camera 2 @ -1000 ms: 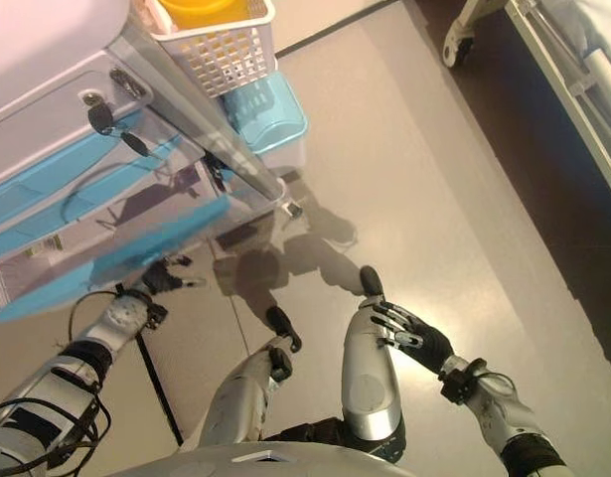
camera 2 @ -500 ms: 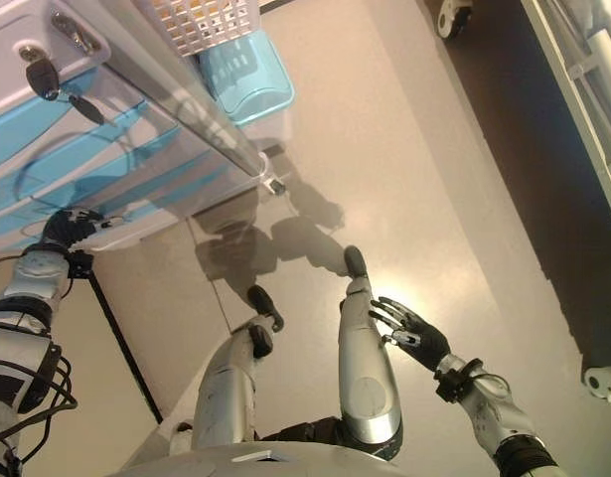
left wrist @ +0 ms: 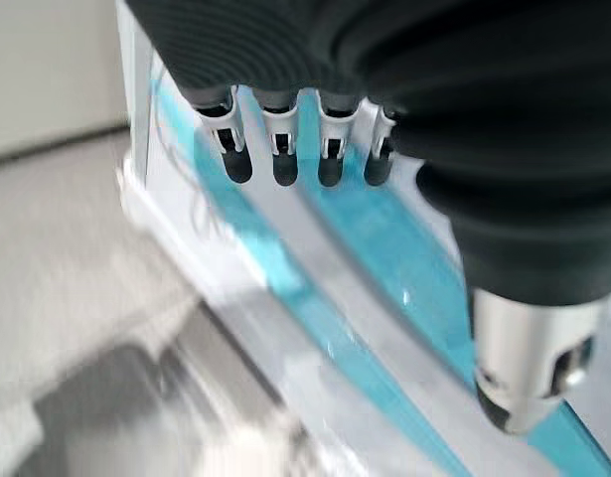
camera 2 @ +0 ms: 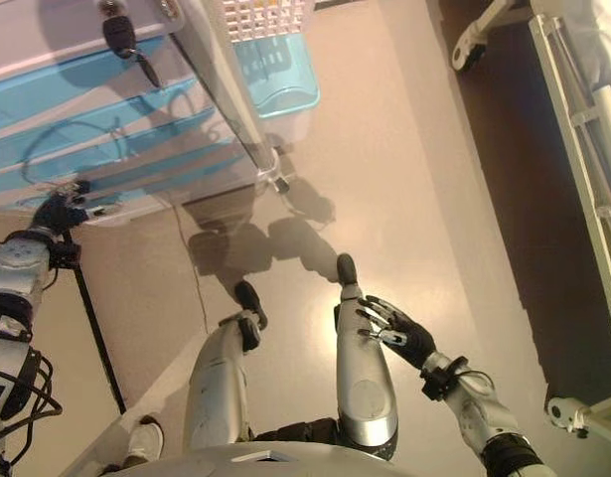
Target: Open the drawer and pick up the medicine
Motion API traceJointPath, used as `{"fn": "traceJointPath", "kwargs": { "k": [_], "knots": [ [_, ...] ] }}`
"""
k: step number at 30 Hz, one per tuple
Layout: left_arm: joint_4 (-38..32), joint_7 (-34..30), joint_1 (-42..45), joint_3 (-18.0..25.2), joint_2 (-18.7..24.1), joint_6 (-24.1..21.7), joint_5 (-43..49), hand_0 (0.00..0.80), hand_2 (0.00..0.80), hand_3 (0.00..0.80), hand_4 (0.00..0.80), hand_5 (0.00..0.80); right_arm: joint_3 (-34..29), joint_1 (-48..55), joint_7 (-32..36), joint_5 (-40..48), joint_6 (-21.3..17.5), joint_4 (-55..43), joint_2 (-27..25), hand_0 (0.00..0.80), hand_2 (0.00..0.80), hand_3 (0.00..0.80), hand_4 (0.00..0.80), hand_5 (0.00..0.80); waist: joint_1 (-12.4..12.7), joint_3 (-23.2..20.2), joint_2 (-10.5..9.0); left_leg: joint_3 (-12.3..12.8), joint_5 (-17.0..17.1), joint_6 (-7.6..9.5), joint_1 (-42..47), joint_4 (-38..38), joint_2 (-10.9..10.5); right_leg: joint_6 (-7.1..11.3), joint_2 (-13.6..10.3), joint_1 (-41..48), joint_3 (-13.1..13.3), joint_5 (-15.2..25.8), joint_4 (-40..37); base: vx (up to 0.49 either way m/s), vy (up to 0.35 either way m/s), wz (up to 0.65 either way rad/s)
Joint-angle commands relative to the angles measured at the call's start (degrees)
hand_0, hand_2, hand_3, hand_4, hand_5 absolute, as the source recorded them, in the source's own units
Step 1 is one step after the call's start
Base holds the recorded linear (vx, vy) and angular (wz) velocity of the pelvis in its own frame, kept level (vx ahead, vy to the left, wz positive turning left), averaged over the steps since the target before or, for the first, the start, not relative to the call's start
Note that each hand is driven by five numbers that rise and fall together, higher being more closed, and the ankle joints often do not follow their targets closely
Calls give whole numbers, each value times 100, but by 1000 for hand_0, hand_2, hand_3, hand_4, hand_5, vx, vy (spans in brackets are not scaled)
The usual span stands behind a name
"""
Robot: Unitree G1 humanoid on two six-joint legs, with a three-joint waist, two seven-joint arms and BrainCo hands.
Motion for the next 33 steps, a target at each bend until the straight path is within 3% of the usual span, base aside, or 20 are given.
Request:
{"fn": "traceJointPath", "kwargs": {
  "k": [1,4,7,13,24,33],
  "knots": [
    [-546,-476,404,58,-196,101,-488,0,0,0,0,0,346,92,-432,-526,116,-152,177,0,0,0,0,0,186,-169,-173,-78,-429,300,464,-56,-410,57,-282,143,-143,494,-363,16,-109,24],
    [-1166,-1183,1193,-160,-1037,409,-586,0,0,0,0,0,158,-147,-1149,-851,420,219,304,0,0,0,0,0,409,-169,-66,-342,-186,216,920,-537,-460,-41,-258,602,-291,437,-532,30,-110,23],
    [-1416,-1471,1794,-476,-1720,508,-378,0,0,0,0,0,82,-270,-1239,-964,560,548,417,0,0,0,0,0,547,-353,21,-470,22,137,1228,-969,-476,-117,-208,885,-404,375,-692,45,-111,18],
    [-1297,-1925,2616,-785,-2600,886,-394,0,0,0,0,0,26,-425,-1325,-1312,848,1133,622,0,0,0,0,0,706,-856,148,-585,305,33,1691,-1563,-430,-278,-60,1360,-648,254,-934,45,-91,17],
    [-803,-2302,3371,-671,-3181,1235,-933,0,0,0,0,0,-51,-266,-1495,-1441,816,2137,1208,0,0,0,0,0,1025,-1755,295,-840,802,-162,2252,-2555,-293,-309,82,2055,-1195,57,-1171,20,-76,17],
    [-252,-2364,3421,-565,-3490,1178,-1119,0,0,0,0,0,-152,-361,-1332,-1199,971,3090,1587,0,0,0,0,0,1196,-2295,349,-908,751,-159,2531,-2726,-401,-287,63,2461,-1384,76,-1497,-1,10,15]
  ]
}}
